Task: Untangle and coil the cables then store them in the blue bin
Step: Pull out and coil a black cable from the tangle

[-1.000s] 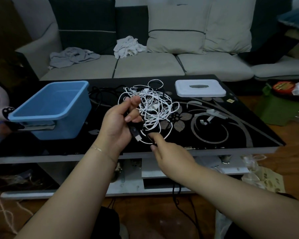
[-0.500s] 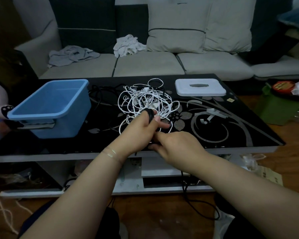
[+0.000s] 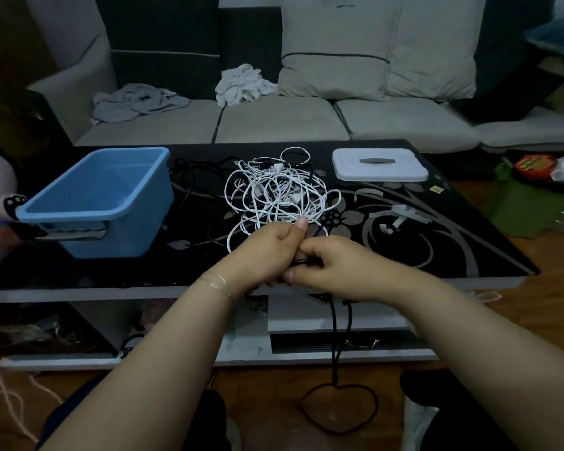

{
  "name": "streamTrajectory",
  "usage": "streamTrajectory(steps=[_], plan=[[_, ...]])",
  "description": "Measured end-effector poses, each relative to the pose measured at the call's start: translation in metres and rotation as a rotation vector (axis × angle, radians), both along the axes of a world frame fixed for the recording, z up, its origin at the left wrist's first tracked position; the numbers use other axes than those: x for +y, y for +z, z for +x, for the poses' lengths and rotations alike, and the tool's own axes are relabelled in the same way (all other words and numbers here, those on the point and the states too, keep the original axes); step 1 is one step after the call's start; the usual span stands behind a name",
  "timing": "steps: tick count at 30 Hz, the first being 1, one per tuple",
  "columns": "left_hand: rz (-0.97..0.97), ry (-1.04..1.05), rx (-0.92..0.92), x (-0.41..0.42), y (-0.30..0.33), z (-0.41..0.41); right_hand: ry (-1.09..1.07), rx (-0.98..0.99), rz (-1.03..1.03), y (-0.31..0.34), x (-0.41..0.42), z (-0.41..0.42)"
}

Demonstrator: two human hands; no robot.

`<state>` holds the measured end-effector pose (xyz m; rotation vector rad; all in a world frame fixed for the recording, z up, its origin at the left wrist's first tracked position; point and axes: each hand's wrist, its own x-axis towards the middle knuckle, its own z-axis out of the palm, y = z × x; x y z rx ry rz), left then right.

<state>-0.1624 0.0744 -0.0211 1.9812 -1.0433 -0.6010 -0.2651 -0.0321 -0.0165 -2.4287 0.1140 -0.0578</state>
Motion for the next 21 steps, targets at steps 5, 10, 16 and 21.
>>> streamTrajectory(steps=[5, 10, 16, 21], plan=[[-0.018, -0.053, 0.099, 0.002, -0.002, -0.005, 0.059, -0.008, 0.162, 0.000, -0.025, -0.001], [-0.104, -0.187, 0.367, 0.005, 0.004, -0.011, 0.001, -0.188, 0.353, 0.001, -0.033, 0.001], [-0.217, -0.164, 0.437, 0.004, 0.007, -0.012, -0.061, -0.278, 0.508, -0.004, -0.031, 0.005], [-0.220, -0.148, 0.550, 0.006, 0.006, -0.014, -0.112, -0.233, 0.088, -0.016, -0.031, 0.002]])
